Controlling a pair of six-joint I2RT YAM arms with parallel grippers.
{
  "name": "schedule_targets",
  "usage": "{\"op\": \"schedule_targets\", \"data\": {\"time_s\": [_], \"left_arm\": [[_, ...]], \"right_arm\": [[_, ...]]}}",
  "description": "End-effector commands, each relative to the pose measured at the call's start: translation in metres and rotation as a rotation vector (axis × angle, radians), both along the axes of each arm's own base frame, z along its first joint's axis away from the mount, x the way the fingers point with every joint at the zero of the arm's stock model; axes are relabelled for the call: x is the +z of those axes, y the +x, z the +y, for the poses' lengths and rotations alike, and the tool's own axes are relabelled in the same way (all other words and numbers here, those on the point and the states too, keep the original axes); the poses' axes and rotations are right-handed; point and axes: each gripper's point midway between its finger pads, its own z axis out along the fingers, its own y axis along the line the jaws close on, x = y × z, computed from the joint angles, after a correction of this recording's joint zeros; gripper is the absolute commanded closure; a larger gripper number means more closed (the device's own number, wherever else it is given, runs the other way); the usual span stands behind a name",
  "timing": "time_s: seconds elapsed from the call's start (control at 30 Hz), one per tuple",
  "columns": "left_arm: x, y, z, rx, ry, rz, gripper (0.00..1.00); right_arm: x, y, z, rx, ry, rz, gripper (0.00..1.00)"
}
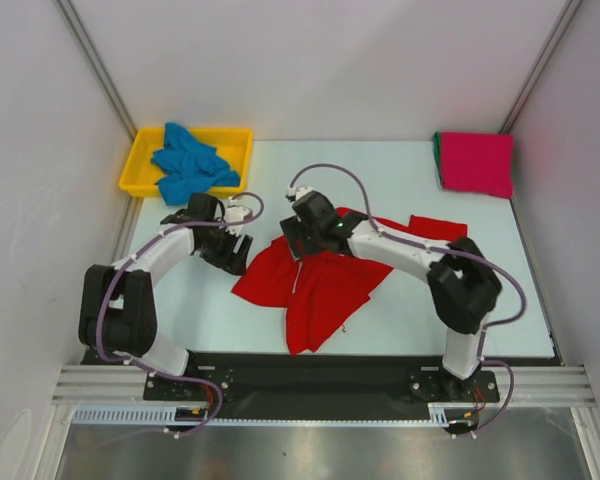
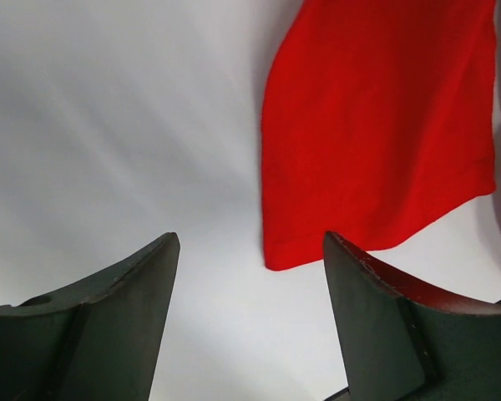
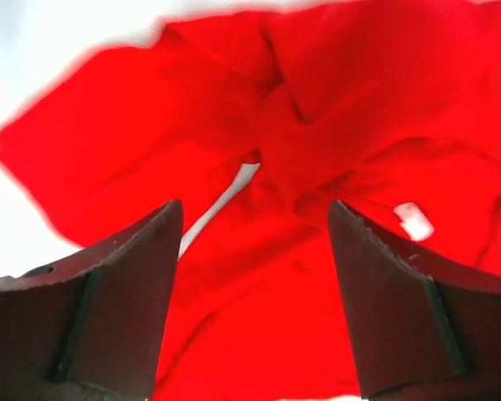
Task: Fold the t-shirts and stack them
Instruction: Flatten the tshirt out
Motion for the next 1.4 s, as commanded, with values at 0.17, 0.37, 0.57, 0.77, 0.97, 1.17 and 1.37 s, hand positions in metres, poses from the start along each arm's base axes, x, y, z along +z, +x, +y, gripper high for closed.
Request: {"op": "schedule_targets", "data": {"time_s": [0.17, 0.37, 0.57, 0.77, 0.97, 1.17, 1.37], "left_arm": [[0.027, 0.012, 0.010, 0.041, -0.048, -0.077, 0.25], [0.040, 0.015, 0.009, 0.038, -0.066, -0.100, 0.25], [0.061, 0.026, 0.018, 0.064, -0.085, -0.145, 0.25], [0.089, 0.042, 0.015, 0.051, -0.110, -0.208, 0.25], [0.089, 0.038, -0.023, -0.095, -0.141, -0.218, 0.19], [0.072, 0.011, -0.113, -0.366, -0.202, -0.152, 0.14], [0.045, -0.047, -0.190, -0.668, -0.232, -0.106, 0.08]], "right_arm": [[-0.040, 0.043, -0.010, -0.167, -0.183, -0.021, 0.44], [-0.014, 0.068, -0.013, -0.208, -0.185, -0.108, 1.00], [0.150, 0.095, -0.007, -0.149, -0.097, -0.365, 1.00], [0.248, 0.083, -0.102, -0.222, 0.011, -0.454, 1.00], [0.241, 0.020, -0.245, -0.442, 0.096, -0.470, 1.00], [0.189, -0.018, -0.323, -0.682, 0.121, -0.370, 1.00], [0.140, -0.024, -0.333, -0.749, 0.136, -0.274, 1.00]]}}
